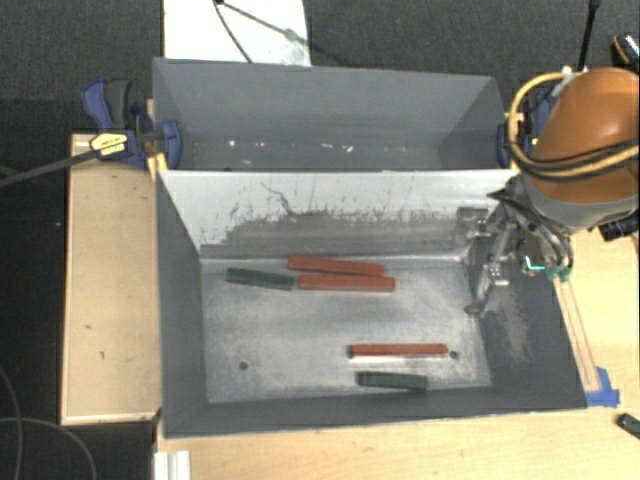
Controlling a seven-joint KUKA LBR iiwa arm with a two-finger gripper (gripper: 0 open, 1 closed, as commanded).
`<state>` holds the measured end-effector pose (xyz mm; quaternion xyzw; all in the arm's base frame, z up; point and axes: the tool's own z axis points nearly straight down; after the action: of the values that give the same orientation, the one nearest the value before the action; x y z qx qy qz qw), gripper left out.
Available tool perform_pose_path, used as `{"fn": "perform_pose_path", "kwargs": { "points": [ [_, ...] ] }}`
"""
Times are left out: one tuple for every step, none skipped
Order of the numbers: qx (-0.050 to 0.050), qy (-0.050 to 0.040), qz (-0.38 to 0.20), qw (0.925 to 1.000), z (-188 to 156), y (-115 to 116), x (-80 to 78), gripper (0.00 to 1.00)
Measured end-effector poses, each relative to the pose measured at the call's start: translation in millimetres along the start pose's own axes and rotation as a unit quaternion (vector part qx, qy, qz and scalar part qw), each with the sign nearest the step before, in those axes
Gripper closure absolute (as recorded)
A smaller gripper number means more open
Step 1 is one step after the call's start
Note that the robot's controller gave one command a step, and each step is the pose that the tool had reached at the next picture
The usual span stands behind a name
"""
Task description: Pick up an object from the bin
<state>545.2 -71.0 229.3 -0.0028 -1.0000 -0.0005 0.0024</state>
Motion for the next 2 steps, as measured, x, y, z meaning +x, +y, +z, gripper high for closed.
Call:
{"fn": "perform_pose_path", "kwargs": {
  "points": [
    [0.000,0.0012,0.007,1.0000,146.5,-3.5,37.7,0.00],
    [0.001,-0.0032,0.004,1.0000,142.0,-3.7,35.0,1.00]
  ]
}}
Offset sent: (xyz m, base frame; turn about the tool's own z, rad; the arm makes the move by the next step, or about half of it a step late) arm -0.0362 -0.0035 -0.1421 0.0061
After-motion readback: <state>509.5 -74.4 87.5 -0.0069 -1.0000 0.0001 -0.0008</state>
